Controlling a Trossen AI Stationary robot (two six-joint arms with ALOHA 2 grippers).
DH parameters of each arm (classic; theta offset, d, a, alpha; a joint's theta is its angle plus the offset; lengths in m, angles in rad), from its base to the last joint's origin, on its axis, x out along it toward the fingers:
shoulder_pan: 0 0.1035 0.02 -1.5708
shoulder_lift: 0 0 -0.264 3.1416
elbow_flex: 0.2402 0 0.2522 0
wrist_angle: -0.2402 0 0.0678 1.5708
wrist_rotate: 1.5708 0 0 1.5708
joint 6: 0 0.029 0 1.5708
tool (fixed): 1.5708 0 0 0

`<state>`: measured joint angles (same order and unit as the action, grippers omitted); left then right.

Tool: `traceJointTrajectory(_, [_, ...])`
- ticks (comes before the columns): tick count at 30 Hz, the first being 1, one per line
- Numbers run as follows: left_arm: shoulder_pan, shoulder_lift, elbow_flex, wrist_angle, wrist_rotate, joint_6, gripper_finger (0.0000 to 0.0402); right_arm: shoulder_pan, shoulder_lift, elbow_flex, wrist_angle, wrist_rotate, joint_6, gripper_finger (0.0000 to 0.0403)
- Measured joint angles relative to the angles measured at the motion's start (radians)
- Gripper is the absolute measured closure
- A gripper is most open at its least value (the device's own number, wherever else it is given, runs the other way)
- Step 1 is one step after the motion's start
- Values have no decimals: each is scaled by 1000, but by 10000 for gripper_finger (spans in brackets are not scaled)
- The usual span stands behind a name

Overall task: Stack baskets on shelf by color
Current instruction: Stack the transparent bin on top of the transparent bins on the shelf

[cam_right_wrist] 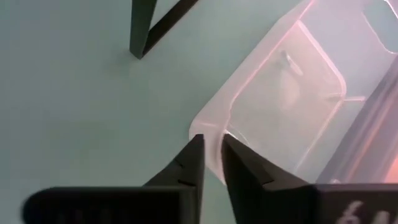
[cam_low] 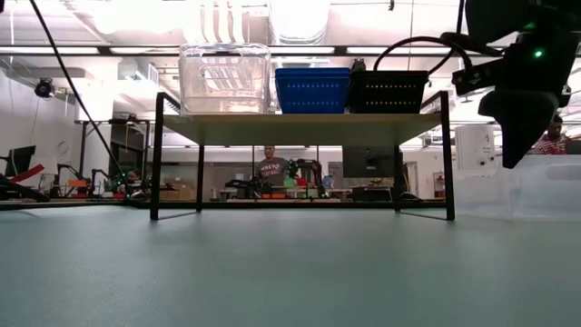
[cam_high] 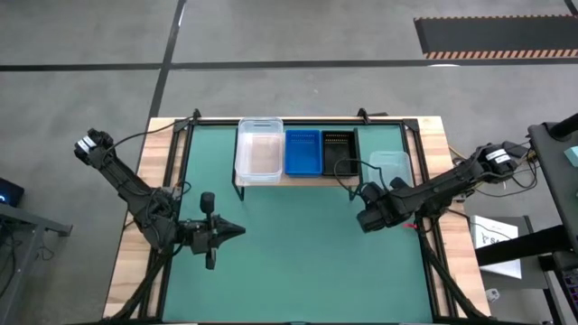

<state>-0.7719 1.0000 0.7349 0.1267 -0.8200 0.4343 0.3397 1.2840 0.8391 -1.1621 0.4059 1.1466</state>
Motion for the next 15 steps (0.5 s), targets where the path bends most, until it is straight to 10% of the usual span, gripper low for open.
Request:
traceJointTrajectory(8, [0,0,-1,12,0,0,402,0,-43,18,-1,-83,-13,391])
traceJointTrajectory(15, [0,0,0,23,0,0,402,39,-52,74,54,-393,-158,394])
